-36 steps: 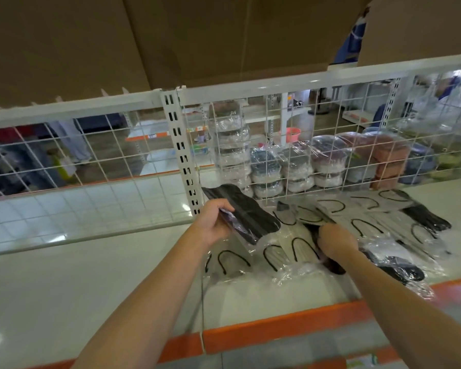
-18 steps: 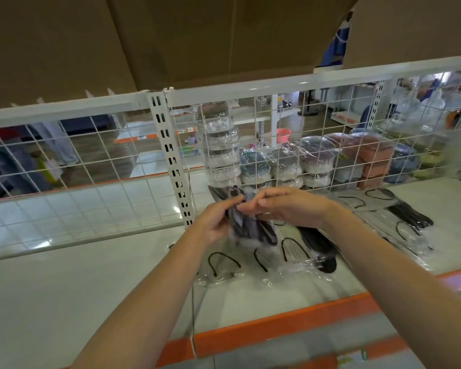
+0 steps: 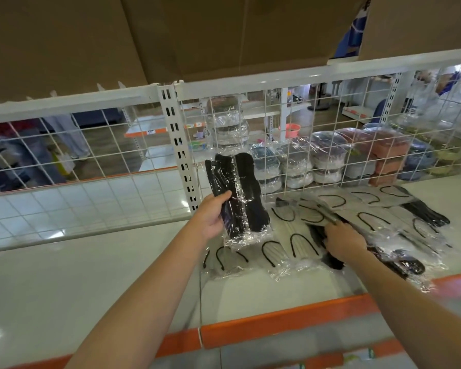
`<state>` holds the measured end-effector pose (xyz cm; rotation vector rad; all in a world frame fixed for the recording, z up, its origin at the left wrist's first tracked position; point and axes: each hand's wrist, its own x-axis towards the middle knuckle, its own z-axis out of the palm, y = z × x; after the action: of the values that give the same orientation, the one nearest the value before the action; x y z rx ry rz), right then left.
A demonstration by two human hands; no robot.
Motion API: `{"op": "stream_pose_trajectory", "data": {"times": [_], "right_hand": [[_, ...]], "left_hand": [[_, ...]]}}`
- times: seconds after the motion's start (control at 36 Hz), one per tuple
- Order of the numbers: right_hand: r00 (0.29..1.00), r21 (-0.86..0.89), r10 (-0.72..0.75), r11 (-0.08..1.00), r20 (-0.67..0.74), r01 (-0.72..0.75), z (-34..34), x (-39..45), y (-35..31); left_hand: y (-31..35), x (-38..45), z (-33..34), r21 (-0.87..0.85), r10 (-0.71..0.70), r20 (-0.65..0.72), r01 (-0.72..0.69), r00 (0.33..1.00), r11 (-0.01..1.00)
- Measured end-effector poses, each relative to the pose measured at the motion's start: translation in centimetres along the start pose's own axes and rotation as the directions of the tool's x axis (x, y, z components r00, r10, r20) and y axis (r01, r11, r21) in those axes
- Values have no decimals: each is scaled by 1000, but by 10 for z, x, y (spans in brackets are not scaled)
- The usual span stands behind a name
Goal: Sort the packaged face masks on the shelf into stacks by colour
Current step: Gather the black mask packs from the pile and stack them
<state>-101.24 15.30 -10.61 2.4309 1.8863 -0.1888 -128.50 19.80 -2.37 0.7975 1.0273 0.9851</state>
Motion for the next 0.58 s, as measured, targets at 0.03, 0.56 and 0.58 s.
{"op": "stream_pose_trajectory", "data": {"times": [0.03, 0.56, 0.58], "right_hand": [[1000, -5, 9, 1000, -19, -10, -1, 0, -2], [752, 756, -659, 494, 2, 431, -125, -48, -109], [719, 787, -691, 482, 72, 385, -124, -49, -113]], "left_hand": [[0, -1, 0, -5, -6, -2, 6, 1000, 1000], [0, -1, 1, -142, -35, 198, 64, 980, 988], [2, -3, 0, -108, -4, 194, 26, 981, 994]]}}
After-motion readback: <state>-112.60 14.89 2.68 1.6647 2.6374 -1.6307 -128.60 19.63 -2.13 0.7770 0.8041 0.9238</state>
